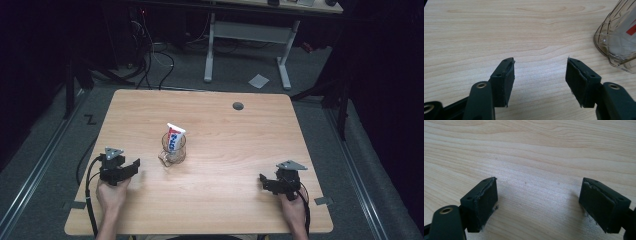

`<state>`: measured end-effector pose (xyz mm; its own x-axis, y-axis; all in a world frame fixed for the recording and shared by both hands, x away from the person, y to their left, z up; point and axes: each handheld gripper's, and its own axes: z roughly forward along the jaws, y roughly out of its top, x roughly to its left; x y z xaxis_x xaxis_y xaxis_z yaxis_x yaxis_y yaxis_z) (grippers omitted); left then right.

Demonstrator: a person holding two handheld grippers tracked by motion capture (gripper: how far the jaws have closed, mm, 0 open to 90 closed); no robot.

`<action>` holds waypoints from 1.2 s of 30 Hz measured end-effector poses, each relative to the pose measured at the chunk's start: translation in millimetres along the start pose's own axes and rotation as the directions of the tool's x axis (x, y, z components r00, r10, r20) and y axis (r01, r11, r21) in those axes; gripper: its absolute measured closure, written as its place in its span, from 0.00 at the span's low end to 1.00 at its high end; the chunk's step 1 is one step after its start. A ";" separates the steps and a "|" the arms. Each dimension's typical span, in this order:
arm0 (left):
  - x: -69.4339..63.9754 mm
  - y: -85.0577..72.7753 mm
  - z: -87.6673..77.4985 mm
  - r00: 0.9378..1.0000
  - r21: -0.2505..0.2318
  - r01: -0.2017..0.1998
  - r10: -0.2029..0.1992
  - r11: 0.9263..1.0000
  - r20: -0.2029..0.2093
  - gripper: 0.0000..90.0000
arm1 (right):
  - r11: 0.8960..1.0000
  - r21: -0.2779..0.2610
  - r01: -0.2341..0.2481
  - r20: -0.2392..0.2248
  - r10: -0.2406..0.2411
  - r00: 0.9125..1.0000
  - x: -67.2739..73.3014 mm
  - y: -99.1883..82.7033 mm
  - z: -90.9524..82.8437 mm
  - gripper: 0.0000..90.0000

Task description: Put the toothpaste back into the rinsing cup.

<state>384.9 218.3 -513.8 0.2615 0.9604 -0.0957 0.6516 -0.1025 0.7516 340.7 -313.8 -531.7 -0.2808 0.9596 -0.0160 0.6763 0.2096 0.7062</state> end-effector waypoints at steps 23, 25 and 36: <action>-4.2 -7.9 14.9 0.998 0.026 -0.041 0.043 0.999 -0.051 0.45 | 1.000 0.000 0.000 0.000 0.000 1.000 0.0 0.0 0.0 0.17; -5.6 -8.7 16.5 0.997 0.032 -0.052 0.054 0.998 -0.061 0.45 | 1.000 0.000 0.000 0.000 0.000 1.000 0.0 0.0 0.0 0.17; -6.8 -12.9 20.5 0.996 0.014 -0.059 0.060 0.998 -0.060 0.43 | 1.000 0.000 0.000 0.000 0.000 1.000 0.0 0.0 0.0 0.17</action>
<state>389.3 207.9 -536.2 0.2565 0.9665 -0.0111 0.6453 -0.1627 0.7464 340.7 -313.8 -531.7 -0.2808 0.9596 -0.0159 0.6763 0.2096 0.7061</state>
